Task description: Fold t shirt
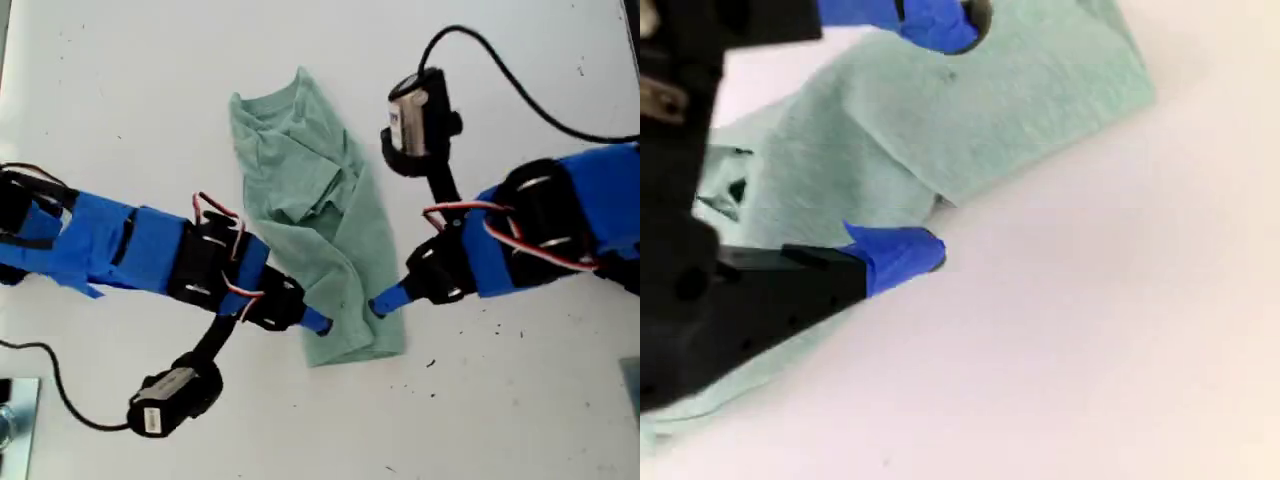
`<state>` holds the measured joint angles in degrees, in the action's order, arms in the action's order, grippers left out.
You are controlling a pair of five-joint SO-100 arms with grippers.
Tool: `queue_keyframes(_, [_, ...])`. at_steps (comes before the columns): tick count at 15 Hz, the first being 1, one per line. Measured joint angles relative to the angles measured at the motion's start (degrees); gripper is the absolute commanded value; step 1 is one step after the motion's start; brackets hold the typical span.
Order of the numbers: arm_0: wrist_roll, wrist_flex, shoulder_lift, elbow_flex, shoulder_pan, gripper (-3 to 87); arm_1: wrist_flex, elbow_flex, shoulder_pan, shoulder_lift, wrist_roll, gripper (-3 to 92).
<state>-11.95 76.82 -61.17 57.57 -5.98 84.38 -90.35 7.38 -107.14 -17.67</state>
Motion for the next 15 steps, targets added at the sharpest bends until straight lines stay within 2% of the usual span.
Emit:
queue_keyframes(2, [0.0,-4.04,5.27,-0.88,0.09,29.8,-10.28,-7.21,1.32,4.22,2.11,31.8])
queue_keyframes(4, [0.0,-6.33,8.09,-3.25,0.35,23.5,-16.44,-7.82,2.55,12.48,3.6,26.2])
queue_keyframes(5, [0.0,-7.03,9.23,-4.13,0.35,11.5,-18.28,-7.47,2.99,16.87,4.57,20.5])
queue_keyframes(6, [-0.7,-7.91,10.02,-4.66,0.35,-0.1,-18.54,-5.27,3.52,20.3,4.66,10.9])
queue_keyframes(7, [-1.49,-8.96,10.55,-4.92,0.35,-0.2,-18.63,-0.88,3.87,25.14,5.1,-1.5])
queue_keyframes(11, [-4.04,-11.34,10.81,-5.54,0.35,-0.2,-5.1,23.12,5.19,39.37,3.52,-1.4])
queue_keyframes(15, [-9.14,-11.34,8.7,-5.89,-1.67,-0.2,-0.7,29.62,6.86,37.35,-3.6,-1.3])
